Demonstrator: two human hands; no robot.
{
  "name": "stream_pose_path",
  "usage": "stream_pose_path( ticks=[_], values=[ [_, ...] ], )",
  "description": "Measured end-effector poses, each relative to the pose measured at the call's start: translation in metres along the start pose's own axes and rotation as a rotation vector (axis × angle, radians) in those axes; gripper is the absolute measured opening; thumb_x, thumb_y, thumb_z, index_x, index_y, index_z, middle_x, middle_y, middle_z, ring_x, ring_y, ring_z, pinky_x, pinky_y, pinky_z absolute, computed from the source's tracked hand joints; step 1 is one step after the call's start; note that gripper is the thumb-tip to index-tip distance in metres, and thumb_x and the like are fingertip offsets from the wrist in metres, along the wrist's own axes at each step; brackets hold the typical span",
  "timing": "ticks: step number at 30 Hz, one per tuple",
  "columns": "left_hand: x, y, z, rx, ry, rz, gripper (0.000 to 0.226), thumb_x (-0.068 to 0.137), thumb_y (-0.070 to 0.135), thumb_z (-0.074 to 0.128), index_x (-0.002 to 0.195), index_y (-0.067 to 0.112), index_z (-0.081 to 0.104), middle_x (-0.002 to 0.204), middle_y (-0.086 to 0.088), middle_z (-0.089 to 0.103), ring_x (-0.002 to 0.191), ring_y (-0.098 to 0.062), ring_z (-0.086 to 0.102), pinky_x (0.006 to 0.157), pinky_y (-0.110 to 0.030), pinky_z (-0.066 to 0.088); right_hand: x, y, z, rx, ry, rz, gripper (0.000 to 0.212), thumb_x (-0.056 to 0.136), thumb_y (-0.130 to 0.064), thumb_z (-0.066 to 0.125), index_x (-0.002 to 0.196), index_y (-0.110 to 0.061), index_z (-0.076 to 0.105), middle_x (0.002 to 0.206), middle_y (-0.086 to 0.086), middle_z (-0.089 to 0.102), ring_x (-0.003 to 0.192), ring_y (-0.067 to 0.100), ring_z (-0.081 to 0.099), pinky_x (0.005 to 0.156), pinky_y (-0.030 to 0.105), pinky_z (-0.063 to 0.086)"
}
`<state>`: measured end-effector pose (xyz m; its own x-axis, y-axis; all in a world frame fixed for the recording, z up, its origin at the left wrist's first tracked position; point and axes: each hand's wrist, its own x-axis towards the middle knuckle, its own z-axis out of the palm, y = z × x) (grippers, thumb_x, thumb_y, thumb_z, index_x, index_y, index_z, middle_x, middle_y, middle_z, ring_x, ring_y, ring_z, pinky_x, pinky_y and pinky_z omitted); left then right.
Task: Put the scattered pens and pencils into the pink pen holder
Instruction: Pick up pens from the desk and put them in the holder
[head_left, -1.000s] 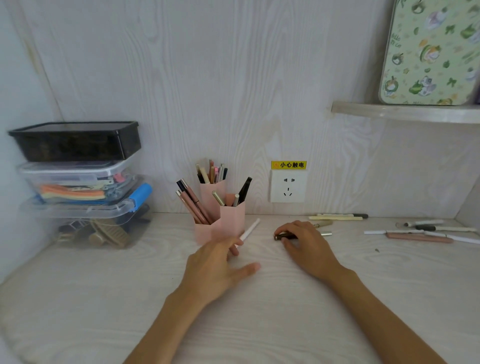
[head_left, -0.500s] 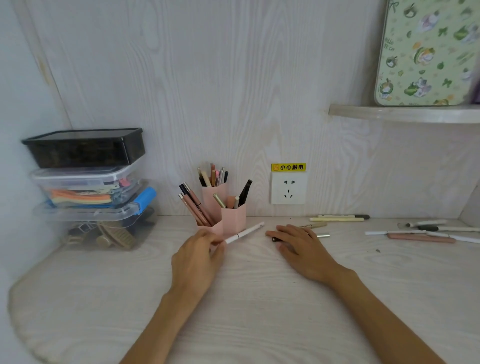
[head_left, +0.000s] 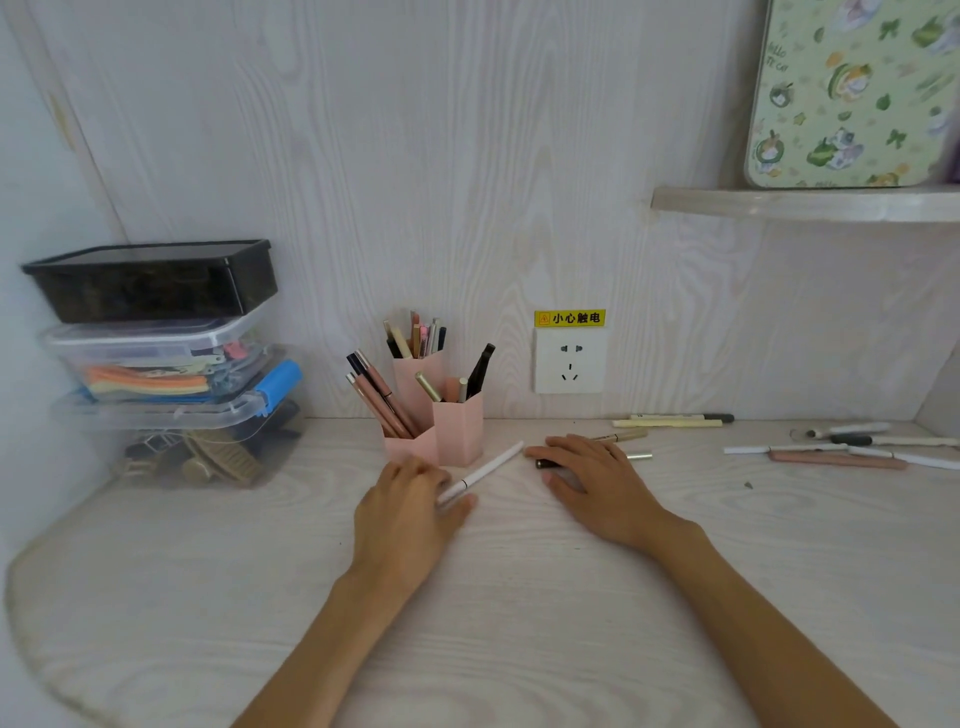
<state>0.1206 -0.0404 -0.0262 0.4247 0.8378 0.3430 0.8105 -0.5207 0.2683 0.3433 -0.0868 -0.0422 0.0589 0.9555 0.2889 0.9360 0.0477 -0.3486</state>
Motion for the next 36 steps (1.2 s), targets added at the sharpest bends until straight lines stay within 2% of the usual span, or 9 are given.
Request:
stream_pose_path(
  ticks=[4,7,12,14,20,23,29,34,36],
  values=[
    [-0.001,-0.007,-0.019,-0.166,0.079,0.037,0.016,0.089,0.039,0.057,0.103,0.038,0.065,0.092,0.020,0.061,0.085,-0.001,0.056,0.065,-0.019,0.041,0.000,0.000,0.000,0.003,0.008,-0.001,0.035,0.096,-0.034,0.040,0.129,-0.041,0.043,0.141,-0.010,0.041,0.134,0.007,0.029,0.106,0.024,0.011],
    [0.005,-0.004,-0.059,-0.349,0.260,0.052,0.017,0.084,0.036,0.062,0.100,0.040,0.066,0.074,0.025,0.059,0.070,0.003,0.059,0.060,-0.018,0.048,0.000,-0.001,-0.002,0.003,0.018,-0.008,0.034,0.095,-0.033,0.041,0.128,-0.040,0.045,0.140,-0.011,0.043,0.133,0.006,0.030,0.105,0.023,0.012],
    [0.032,0.010,-0.125,-0.665,0.431,0.156,0.011,0.079,0.028,0.071,0.090,0.027,0.072,0.080,0.015,0.069,0.072,0.000,0.062,0.062,-0.009,0.044,-0.001,-0.003,-0.003,0.002,0.006,0.000,0.035,0.096,-0.034,0.040,0.129,-0.041,0.044,0.141,-0.010,0.042,0.134,0.007,0.028,0.106,0.023,0.011],
    [0.042,0.012,-0.133,-0.613,0.466,0.183,0.011,0.081,0.026,0.070,0.090,0.022,0.072,0.084,0.016,0.068,0.074,0.002,0.060,0.067,-0.010,0.042,-0.001,-0.003,-0.003,-0.001,0.004,0.005,0.035,0.096,-0.034,0.040,0.129,-0.041,0.044,0.142,-0.010,0.041,0.134,0.006,0.028,0.106,0.023,0.011],
    [0.070,0.013,-0.113,-0.247,0.413,0.125,0.019,0.088,0.034,0.061,0.106,0.027,0.064,0.088,0.012,0.069,0.080,-0.010,0.064,0.073,-0.033,0.050,-0.001,-0.004,-0.004,0.004,0.004,0.005,0.035,0.096,-0.034,0.040,0.130,-0.040,0.044,0.142,-0.010,0.041,0.135,0.007,0.028,0.105,0.023,0.011],
    [0.078,0.013,-0.084,-0.148,0.367,0.099,0.024,0.088,0.033,0.062,0.110,0.027,0.053,0.086,0.011,0.069,0.077,-0.014,0.064,0.068,-0.033,0.051,-0.001,-0.004,-0.004,0.019,0.002,0.009,0.037,0.095,-0.034,0.041,0.132,-0.039,0.041,0.141,-0.011,0.042,0.134,0.008,0.029,0.107,0.024,0.012],
    [0.070,0.012,-0.039,-0.043,0.454,0.225,0.017,0.089,0.028,0.061,0.105,0.026,0.067,0.091,0.007,0.070,0.090,-0.017,0.062,0.057,-0.024,0.039,-0.002,-0.003,-0.011,0.194,0.071,0.008,0.053,0.087,-0.027,0.057,0.135,-0.036,0.038,0.135,-0.012,0.047,0.126,0.007,0.039,0.111,0.031,0.028],
    [0.062,-0.001,-0.034,0.003,0.550,0.298,0.031,0.089,0.024,0.061,0.119,0.022,0.062,0.124,0.000,0.059,0.112,-0.021,0.051,0.085,-0.036,0.045,0.000,0.003,-0.019,0.097,0.230,0.021,0.029,0.078,-0.016,0.064,0.104,-0.030,0.062,0.106,-0.012,0.059,0.107,0.011,0.048,0.095,0.030,0.035],
    [0.048,-0.012,-0.033,-0.131,0.582,0.201,0.032,0.089,0.030,0.058,0.120,0.021,0.057,0.119,0.002,0.059,0.107,-0.017,0.051,0.085,-0.030,0.041,0.000,0.007,-0.017,0.057,0.229,0.035,0.023,0.076,-0.017,0.065,0.096,-0.029,0.064,0.097,-0.012,0.058,0.101,0.013,0.049,0.089,0.031,0.037]
  ],
)
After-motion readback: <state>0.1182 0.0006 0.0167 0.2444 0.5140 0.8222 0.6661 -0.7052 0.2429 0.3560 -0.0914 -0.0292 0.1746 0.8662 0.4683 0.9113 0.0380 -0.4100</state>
